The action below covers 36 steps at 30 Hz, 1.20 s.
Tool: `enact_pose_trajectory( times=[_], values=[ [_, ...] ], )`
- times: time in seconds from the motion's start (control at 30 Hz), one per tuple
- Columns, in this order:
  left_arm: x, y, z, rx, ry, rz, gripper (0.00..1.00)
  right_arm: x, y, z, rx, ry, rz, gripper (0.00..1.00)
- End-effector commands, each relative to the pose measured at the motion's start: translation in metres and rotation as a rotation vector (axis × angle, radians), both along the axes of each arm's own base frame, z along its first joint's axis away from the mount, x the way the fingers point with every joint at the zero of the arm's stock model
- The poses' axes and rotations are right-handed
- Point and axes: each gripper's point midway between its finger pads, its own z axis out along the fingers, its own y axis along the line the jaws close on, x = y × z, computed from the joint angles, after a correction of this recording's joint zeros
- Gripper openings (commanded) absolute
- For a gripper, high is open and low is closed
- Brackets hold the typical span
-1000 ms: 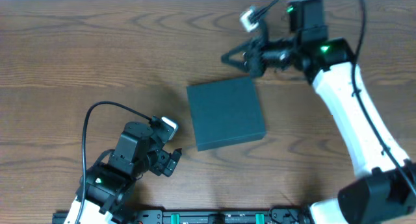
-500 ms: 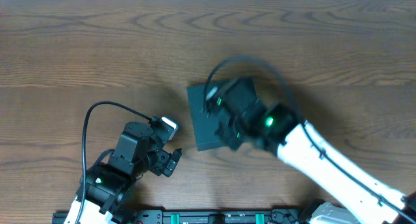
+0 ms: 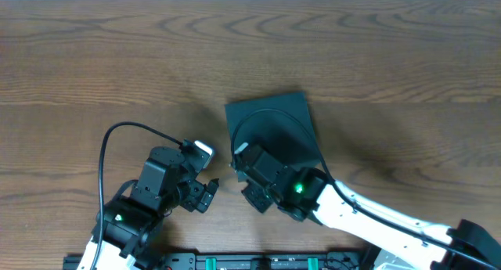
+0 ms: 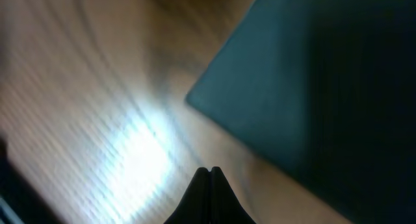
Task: Pack container
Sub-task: 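Press down on the closed lid with the right gripper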
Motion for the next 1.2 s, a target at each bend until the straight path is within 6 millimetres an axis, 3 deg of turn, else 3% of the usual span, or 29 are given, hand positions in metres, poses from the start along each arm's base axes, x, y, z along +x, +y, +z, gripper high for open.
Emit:
enact_pose_trajectory(
  times=[0.0,0.13,0.27,0.4,0.6,0.93,1.17],
  values=[
    [0.000,0.002,-0.001,0.001,0.002,0.010,0.95,0.011,-0.003,-0.014,0.002,0.036,-0.114,0.01],
    [0.000,0.002,-0.001,0.001,0.002,0.010,0.96,0.030,0.008,-0.036,0.031,0.042,-0.212,0.01],
    [0.000,0.002,-0.001,0.001,0.002,0.010,0.95,0.054,0.009,-0.039,0.061,-0.001,-0.262,0.01],
    [0.000,0.002,-0.001,0.001,0.002,0.010,0.95,0.078,-0.003,-0.035,0.081,-0.034,-0.324,0.01],
    [0.000,0.002,-0.001,0.001,0.002,0.010,0.95,0.097,-0.049,-0.044,0.002,-0.007,-0.434,0.01],
    [0.000,0.002,-0.001,0.001,0.002,0.010,0.95,0.133,-0.073,-0.036,0.000,-0.103,-0.469,0.01],
    [0.000,0.002,-0.001,0.001,0.002,0.010,0.95,0.138,-0.081,-0.034,0.000,-0.095,-0.480,0.01]
  ],
)
